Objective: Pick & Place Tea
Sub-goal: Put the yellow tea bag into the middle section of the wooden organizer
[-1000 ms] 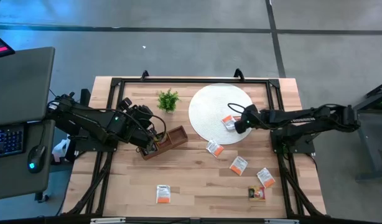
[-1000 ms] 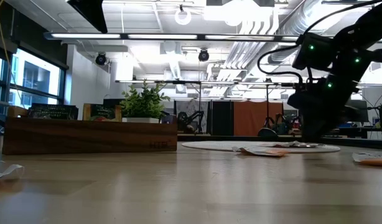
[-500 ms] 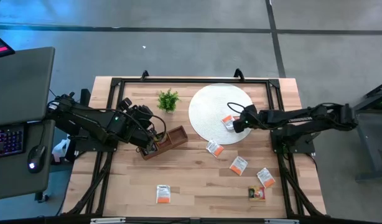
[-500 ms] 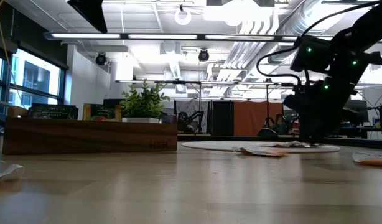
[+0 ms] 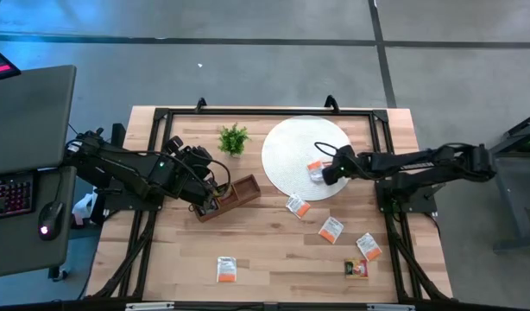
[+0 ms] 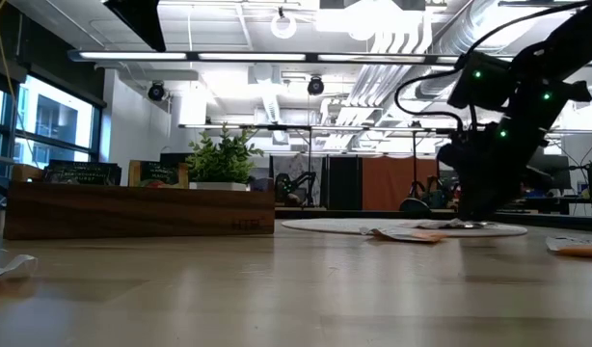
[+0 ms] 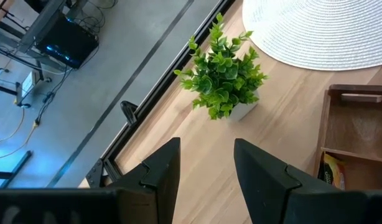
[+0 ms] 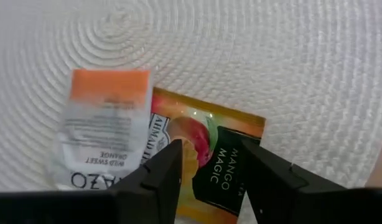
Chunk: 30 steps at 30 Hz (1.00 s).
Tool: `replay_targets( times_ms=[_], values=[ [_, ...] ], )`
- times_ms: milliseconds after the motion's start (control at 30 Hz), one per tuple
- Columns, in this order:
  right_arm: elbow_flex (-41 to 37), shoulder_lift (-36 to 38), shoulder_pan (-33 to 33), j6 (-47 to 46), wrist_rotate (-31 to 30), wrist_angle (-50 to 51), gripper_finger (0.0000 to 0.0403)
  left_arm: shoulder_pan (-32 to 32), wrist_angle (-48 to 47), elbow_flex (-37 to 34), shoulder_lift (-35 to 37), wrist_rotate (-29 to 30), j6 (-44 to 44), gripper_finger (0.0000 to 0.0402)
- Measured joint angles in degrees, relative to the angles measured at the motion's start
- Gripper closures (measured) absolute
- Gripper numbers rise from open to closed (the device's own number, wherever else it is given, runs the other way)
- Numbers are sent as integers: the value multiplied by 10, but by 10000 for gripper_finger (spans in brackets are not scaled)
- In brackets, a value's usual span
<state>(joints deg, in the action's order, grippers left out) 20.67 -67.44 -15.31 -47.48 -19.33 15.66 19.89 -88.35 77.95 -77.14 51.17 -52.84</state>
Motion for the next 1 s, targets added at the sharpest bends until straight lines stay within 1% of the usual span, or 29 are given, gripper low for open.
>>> replay_targets(
  times_ms=[133,367,567,633,833,900,1000],
  values=[
    [0,16,0,-9,-30,26,241,0,0,0,0,0,0,254],
    [-1,10,0,-57,-28,46,242,0,0,0,0,0,0,254],
    [-1,-21,0,-67,-13,24,242,0,2,0,0,-1,0,254],
    [1,-40,0,-67,-19,11,246,0,2,0,0,-3,0,254],
    [3,-89,0,-59,-37,-36,273,0,2,0,0,-3,0,254],
    [2,-92,0,-45,-39,-38,291,0,2,0,0,-3,0,254],
    [1,-89,0,-41,-49,-32,335,0,2,0,0,-3,0,254]
  ],
)
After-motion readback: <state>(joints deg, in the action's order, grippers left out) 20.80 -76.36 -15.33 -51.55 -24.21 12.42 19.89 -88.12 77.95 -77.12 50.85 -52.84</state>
